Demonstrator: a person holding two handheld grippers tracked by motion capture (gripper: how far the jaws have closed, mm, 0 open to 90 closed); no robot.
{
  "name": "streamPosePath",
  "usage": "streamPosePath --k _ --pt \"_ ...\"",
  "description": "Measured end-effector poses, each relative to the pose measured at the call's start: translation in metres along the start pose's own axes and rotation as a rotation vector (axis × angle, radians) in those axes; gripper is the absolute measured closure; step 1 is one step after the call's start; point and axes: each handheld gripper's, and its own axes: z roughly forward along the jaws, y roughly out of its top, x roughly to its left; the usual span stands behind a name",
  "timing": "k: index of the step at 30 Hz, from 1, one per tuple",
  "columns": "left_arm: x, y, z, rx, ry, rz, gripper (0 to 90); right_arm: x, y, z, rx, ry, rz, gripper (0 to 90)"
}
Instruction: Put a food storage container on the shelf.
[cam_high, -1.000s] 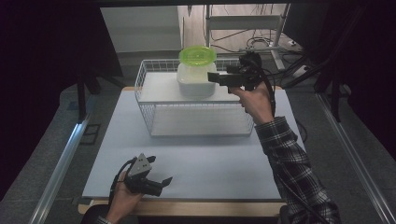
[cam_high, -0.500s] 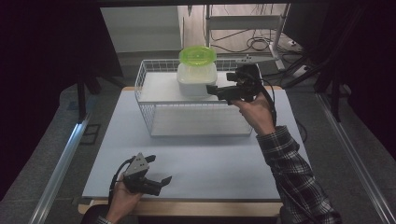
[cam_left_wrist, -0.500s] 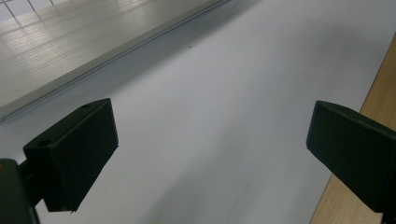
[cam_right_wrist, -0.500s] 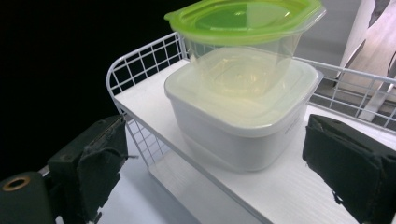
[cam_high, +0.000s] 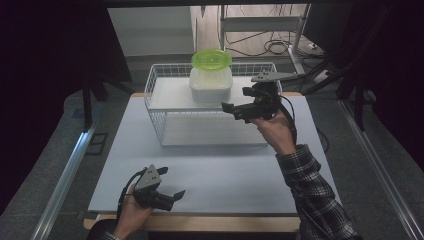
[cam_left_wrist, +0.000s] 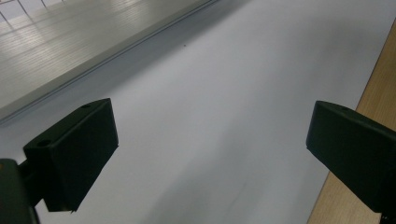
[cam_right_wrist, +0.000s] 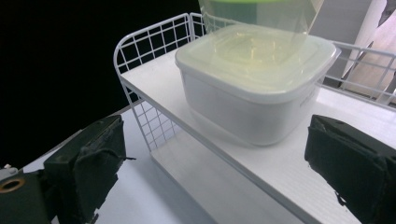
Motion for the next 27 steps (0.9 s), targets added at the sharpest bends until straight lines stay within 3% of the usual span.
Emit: streamPosePath --k 16,27 --pt "0.001 0.0 0.0 0.016 0.003 -0.003 2.0 0.002 -0.039 0.003 0.032 -0.004 -0.048 3.9" --pt "0.0 0.0 0.0 0.016 0.006 -0.005 2.0 0.009 -0.061 0.001 0.039 0.012 -0.049 4.2"
